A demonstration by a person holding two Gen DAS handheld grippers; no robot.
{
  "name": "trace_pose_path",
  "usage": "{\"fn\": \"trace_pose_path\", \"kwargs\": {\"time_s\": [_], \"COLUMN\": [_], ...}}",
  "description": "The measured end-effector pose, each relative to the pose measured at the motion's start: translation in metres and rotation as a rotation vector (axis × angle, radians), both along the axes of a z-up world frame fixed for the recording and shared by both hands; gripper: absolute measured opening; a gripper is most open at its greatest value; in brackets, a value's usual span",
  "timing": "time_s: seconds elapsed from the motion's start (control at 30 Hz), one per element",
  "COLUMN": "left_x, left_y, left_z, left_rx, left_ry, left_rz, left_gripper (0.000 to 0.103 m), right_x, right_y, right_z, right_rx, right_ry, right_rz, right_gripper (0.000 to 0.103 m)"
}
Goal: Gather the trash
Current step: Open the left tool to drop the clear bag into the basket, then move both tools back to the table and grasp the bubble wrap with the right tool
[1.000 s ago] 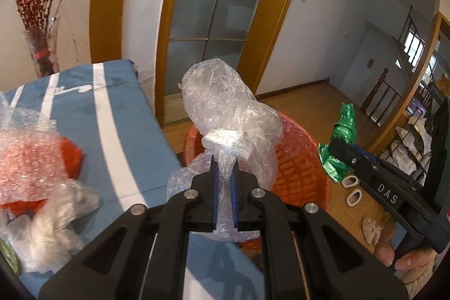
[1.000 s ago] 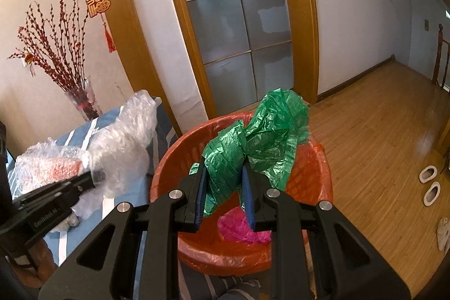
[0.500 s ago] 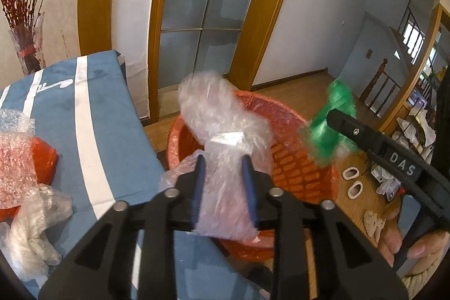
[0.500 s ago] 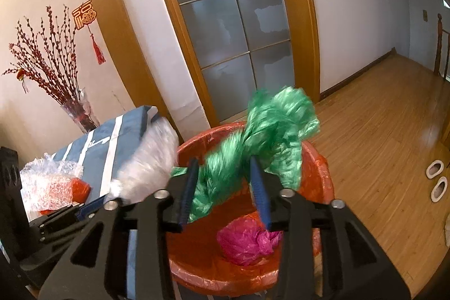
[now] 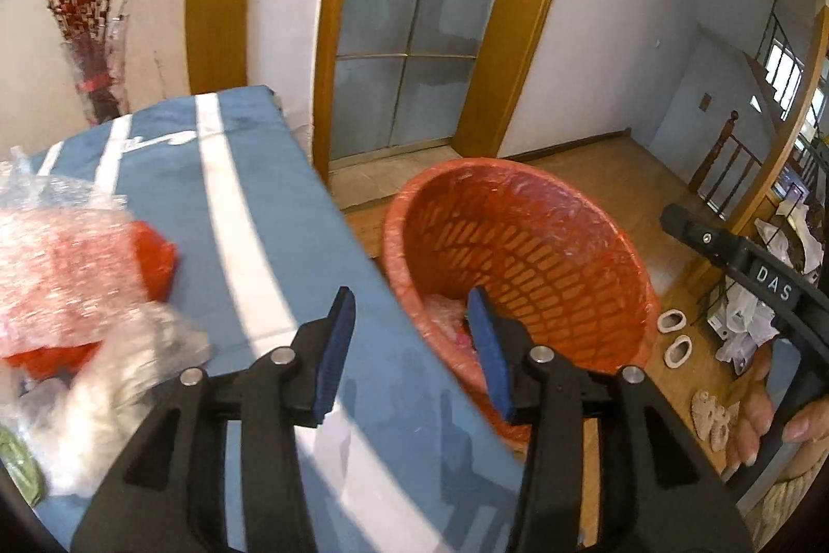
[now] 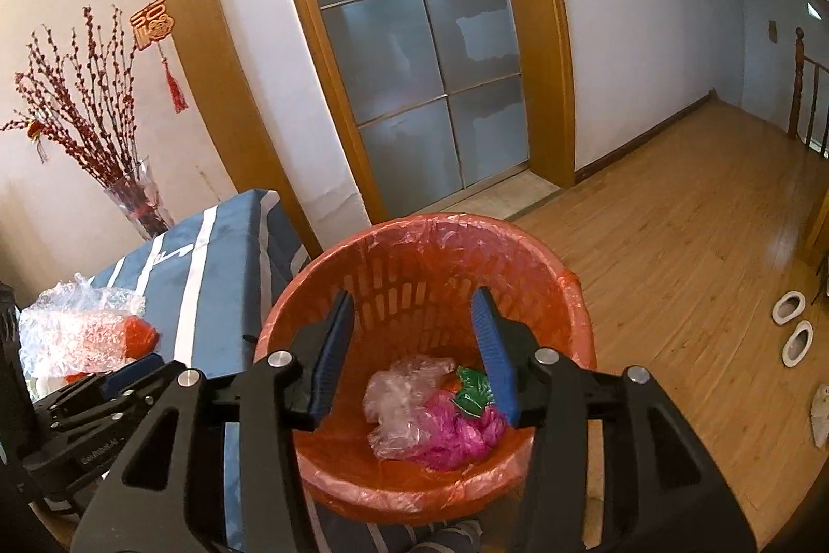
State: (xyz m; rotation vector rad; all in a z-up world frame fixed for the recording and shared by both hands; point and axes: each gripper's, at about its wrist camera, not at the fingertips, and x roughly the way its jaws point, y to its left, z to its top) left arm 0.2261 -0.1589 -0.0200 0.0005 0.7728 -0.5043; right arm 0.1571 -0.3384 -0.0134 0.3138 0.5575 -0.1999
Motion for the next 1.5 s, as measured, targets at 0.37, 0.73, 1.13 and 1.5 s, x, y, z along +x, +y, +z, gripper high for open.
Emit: {"fn": "trace_pose_path", "kwargs": {"time_s": [0.37, 0.73, 1.13, 1.5], "left_x": [-0.042, -0.069, -0.074, -0.072], "left_y": [0.083, 0.198, 0.310, 0.349], "left_z": [0.033, 0.047, 0.032, 0.020], "left_rx": [0.017, 0.017, 0.007, -0.019], "left_ry": [-0.106, -0.144, -0.104, -0.074], "left_rz": [0.125, 0.337, 0.556, 0.614], "left_gripper": [0.052, 0.054, 0.054, 0.054], "right_x": [-0.001, 0.017, 0.057, 0.093], "right_y": [0.064, 0.163, 0.279, 0.330], "right_z": [0.019, 0.028, 0.022, 0.007], "right_rx": [-0.041, -0.054, -0.044, -0.106], "right_ry": [-0.019, -0.020, 0.012, 0.062], "right_rz": [0.124, 0.339, 0.553, 0.579], "right_gripper": [0.048, 0.048, 0.048, 0.048]}}
